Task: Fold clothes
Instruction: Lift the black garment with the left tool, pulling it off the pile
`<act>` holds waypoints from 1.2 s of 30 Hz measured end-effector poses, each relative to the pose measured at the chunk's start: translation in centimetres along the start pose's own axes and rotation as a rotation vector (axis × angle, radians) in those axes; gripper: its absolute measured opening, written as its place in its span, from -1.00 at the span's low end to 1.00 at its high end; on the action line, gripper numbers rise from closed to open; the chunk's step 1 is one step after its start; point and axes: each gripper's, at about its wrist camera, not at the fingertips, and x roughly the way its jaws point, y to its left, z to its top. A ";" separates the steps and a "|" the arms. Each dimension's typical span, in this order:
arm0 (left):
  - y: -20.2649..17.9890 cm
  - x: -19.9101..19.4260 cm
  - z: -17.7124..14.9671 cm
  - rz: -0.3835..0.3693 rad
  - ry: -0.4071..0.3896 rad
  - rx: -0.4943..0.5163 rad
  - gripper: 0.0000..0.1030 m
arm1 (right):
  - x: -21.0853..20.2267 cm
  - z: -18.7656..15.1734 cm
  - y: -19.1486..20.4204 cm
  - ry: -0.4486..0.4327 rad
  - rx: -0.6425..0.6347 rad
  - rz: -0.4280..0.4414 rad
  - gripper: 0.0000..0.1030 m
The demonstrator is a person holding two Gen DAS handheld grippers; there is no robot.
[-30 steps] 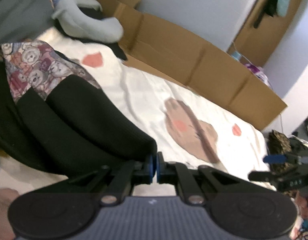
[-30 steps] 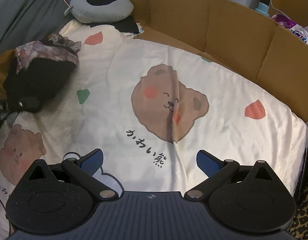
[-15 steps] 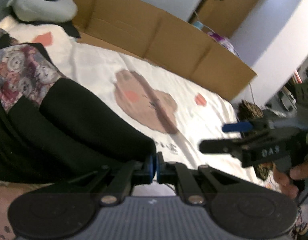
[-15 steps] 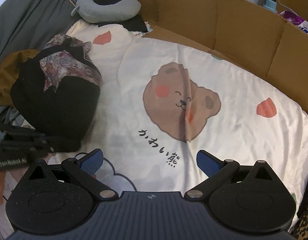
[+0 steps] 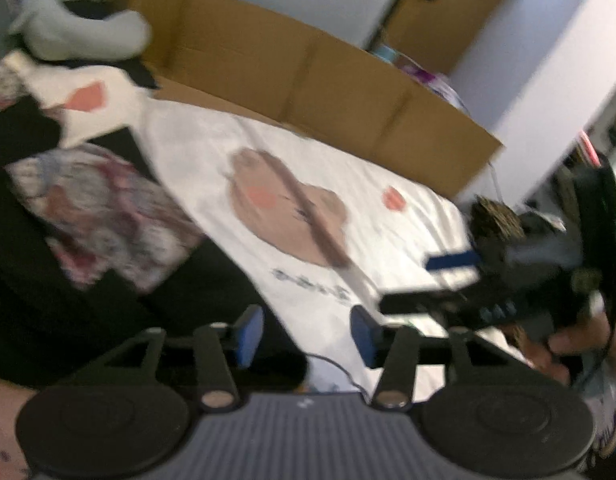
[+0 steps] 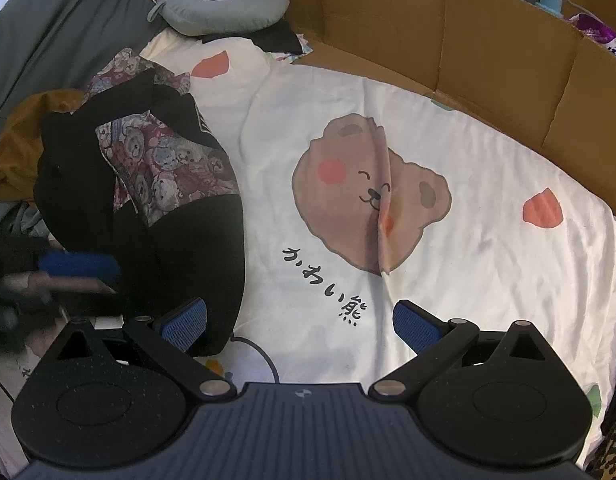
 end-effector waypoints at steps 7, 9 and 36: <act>4.7 -1.3 1.6 0.169 -0.075 -0.118 0.11 | 0.8 -0.1 0.7 0.000 -0.021 0.021 0.98; 5.9 -1.3 1.8 0.192 -0.085 -0.138 0.09 | 1.1 -0.1 1.1 0.002 -0.031 0.027 0.98; 10.8 6.1 -0.3 0.149 0.002 -0.269 0.63 | 2.2 -1.0 1.9 0.032 -0.045 0.031 0.98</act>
